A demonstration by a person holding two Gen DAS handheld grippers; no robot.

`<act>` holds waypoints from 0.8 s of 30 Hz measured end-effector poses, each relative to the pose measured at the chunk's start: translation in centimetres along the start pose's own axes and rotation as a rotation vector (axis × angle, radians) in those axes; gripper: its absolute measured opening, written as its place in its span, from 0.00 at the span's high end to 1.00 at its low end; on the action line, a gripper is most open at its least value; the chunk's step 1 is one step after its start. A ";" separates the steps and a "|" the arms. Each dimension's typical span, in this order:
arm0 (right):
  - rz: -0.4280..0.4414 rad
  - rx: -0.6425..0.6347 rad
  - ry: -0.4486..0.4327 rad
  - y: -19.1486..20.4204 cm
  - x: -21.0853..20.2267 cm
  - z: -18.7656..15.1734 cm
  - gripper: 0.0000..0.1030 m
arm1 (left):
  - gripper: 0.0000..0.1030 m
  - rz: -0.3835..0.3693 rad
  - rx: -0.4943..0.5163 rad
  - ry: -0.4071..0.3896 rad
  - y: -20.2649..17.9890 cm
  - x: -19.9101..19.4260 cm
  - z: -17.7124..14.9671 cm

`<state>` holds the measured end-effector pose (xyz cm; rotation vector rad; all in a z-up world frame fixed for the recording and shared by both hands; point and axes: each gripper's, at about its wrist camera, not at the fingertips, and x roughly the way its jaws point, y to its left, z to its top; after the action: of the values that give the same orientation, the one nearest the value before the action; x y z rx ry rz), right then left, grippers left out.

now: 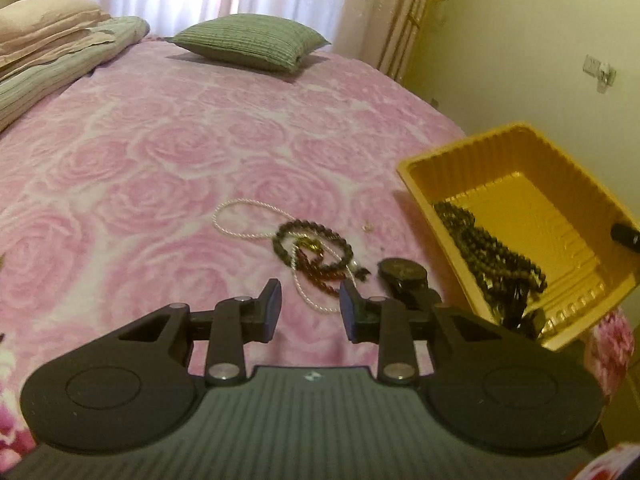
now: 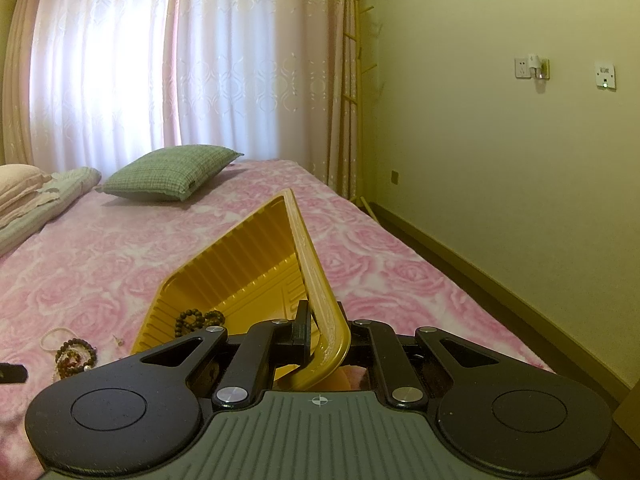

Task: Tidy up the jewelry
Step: 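Grasp the white pearl necklace in the pile with the left gripper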

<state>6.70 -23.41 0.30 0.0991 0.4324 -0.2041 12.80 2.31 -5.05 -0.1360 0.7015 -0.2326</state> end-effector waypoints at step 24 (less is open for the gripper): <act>-0.013 -0.009 0.005 0.1 0.2 -0.1 0.91 | 0.97 0.080 0.085 0.053 -0.6 5.7 -0.1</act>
<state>6.81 -23.32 0.13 0.0881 0.4390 -0.2144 16.84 0.31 -8.52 -0.0204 0.7467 -0.1891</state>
